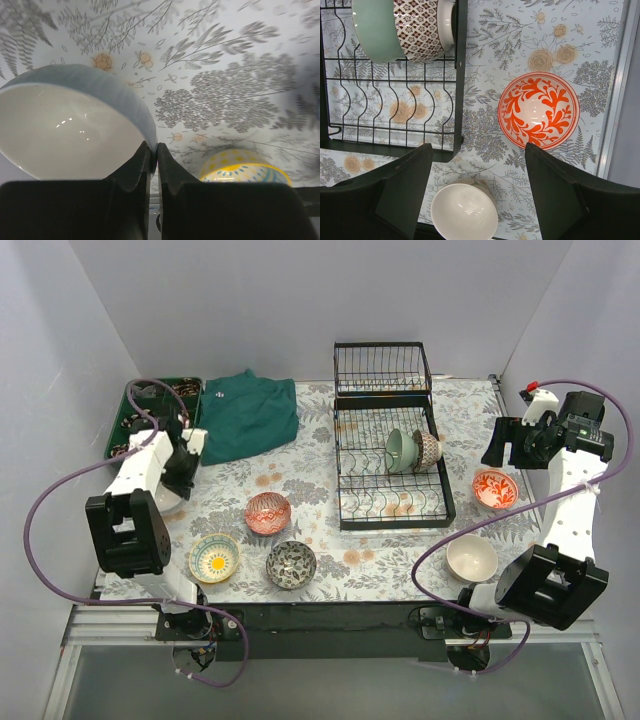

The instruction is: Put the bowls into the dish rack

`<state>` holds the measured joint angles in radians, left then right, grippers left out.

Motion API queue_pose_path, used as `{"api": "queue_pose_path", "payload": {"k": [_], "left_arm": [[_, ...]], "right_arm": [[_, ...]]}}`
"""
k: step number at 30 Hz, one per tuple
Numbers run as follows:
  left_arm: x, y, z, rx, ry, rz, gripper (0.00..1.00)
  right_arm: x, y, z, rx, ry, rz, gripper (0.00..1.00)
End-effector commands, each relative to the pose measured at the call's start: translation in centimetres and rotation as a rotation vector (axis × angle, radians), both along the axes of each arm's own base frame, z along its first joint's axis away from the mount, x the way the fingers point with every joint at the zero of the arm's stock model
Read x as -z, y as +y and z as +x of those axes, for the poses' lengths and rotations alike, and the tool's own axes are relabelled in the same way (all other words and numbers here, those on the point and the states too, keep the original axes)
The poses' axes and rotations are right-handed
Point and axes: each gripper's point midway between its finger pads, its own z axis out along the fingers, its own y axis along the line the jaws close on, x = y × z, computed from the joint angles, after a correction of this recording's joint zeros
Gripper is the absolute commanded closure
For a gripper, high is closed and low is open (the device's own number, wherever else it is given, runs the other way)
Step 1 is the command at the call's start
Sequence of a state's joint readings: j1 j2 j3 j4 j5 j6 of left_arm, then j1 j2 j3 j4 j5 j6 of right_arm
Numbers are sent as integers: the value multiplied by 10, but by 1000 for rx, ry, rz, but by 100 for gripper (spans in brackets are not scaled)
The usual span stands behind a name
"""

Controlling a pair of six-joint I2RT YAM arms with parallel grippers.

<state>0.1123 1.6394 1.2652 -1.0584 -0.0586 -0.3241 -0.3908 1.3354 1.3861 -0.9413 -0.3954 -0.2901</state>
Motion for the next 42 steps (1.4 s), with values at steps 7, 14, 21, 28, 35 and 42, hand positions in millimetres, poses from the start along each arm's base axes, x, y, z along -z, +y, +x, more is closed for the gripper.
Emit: {"api": "queue_pose_path", "payload": {"k": [7, 14, 21, 28, 35, 42], "left_arm": [[-166, -174, 28, 433, -250, -460, 100], [-245, -304, 50, 763, -269, -1170, 100], [-273, -341, 73, 814, -311, -1510, 100], [-246, -381, 65, 813, -367, -1595, 100], [-209, -415, 79, 670, -427, -1635, 100], [-179, -451, 103, 607, -470, -1647, 100]], "right_arm": [[-16, -8, 9, 16, -34, -31, 18], [-31, -24, 7, 58, -51, -123, 18], [-28, -33, -6, 109, -26, -179, 18], [-12, -53, -19, 152, 54, -280, 18], [1, -55, -23, 160, 102, -282, 19], [5, -55, -22, 133, 137, -276, 19]]}}
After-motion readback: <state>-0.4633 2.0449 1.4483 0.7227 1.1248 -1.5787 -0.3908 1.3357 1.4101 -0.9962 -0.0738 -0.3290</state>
